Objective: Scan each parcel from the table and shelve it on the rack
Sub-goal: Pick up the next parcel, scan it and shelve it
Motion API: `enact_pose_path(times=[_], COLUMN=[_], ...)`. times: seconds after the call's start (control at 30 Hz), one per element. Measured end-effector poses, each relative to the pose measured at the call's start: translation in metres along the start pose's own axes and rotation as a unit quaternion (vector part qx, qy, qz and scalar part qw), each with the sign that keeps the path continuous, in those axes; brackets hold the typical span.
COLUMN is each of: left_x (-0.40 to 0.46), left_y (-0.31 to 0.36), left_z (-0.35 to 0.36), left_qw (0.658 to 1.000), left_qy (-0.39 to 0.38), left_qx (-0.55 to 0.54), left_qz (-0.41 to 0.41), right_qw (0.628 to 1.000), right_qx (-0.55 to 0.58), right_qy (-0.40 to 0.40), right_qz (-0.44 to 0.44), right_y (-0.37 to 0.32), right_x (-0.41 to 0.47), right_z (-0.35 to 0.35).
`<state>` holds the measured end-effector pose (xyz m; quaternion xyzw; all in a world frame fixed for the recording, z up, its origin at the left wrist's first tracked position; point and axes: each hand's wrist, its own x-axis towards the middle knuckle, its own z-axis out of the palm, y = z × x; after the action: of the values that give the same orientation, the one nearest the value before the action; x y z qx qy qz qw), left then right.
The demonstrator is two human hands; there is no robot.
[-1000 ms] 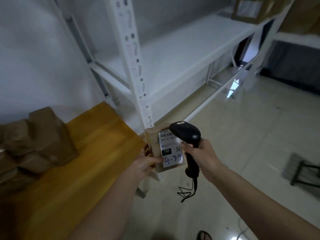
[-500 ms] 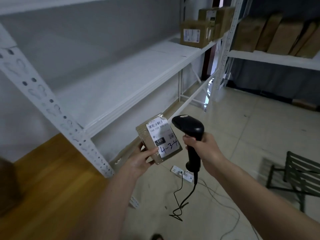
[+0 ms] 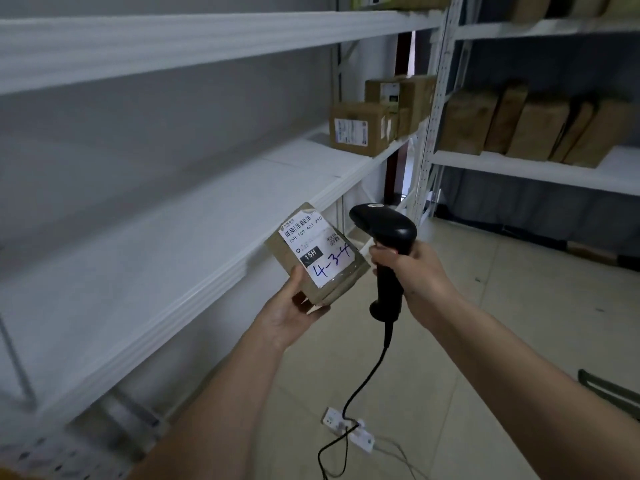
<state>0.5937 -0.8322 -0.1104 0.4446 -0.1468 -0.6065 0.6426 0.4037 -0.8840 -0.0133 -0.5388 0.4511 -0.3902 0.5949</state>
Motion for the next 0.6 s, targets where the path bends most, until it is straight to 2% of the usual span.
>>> enact_pose_path(times=[0.37, 0.6], left_x=[0.158, 0.217], left_y=[0.073, 0.103], left_z=[0.085, 0.125], left_qw=[0.992, 0.991], left_qy=[-0.035, -0.022], left_qx=[-0.121, -0.13], left_qz=[0.007, 0.017], right_qw=[0.998, 0.994], right_qx=[0.043, 0.096], right_qy=[0.025, 0.003], right_qz=[-0.044, -0.043], right_y=[-0.052, -0.065], right_x=[0.17, 0.25], right_z=[-0.012, -0.016])
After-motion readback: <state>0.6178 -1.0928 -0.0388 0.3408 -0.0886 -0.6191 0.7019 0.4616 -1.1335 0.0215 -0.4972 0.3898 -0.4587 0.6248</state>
